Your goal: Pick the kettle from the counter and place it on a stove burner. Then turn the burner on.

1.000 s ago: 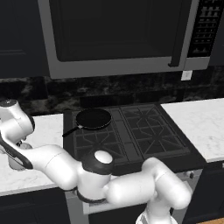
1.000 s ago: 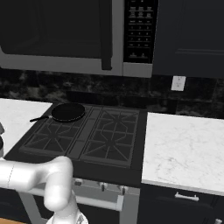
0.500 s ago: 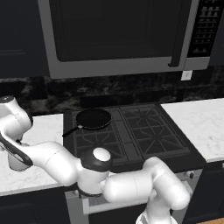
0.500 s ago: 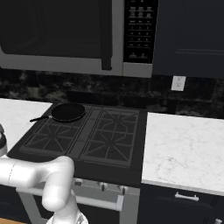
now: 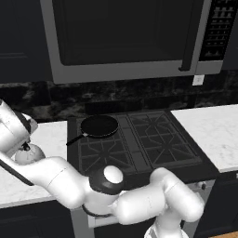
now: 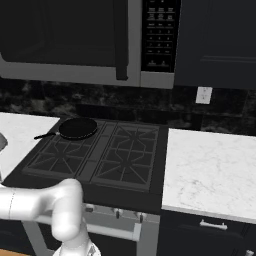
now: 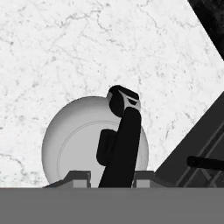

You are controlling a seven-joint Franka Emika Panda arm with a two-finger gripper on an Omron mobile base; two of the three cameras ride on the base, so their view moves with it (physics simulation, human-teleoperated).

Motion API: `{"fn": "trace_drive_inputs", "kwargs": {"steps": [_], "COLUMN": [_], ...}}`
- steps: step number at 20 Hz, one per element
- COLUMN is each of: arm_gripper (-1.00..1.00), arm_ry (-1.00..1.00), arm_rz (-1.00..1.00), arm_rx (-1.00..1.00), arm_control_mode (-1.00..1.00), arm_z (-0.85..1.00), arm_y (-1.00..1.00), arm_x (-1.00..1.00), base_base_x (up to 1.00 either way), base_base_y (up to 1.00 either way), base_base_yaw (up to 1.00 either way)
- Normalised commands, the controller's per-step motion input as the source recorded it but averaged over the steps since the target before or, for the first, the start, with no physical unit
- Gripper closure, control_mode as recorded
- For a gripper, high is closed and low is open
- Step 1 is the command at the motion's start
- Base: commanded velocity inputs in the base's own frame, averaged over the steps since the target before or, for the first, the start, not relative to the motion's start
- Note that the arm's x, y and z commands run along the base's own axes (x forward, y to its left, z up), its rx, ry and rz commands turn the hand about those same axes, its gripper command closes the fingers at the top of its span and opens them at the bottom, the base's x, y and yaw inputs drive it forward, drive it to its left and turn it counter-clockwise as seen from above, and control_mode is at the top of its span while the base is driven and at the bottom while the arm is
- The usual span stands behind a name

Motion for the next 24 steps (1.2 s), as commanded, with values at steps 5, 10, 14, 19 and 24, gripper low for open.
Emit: {"fn": "trace_drive_inputs", "kwargs": {"steps": [5,10,14,19,24], "arm_gripper": [1.00,1.00,1.00,1.00,1.00], "arm_ry": [-0.41,-0.01,0.05,0.18,0.12], "arm_rz": [-0.13,-0.28,-0.30,-0.31,-0.18], "arm_rx": [-0.04,0.00,0.00,0.03,0.04], "arm_control_mode": [-1.00,-1.00,-1.00,-1.00,-1.00], "arm_z": [0.27,0.12,0.03,0.02,0.00], "arm_y": [-1.00,-1.00,-1.00,-1.00,-1.00], "arm_x": [-0.41,0.11,0.23,0.11,0.22], "base_base_x": [0.00,0.00,0.00,0.00,0.00], "base_base_y": [0.00,0.00,0.00,0.00,0.00], "base_base_yaw": [0.00,0.00,0.00,0.00,0.00]}}
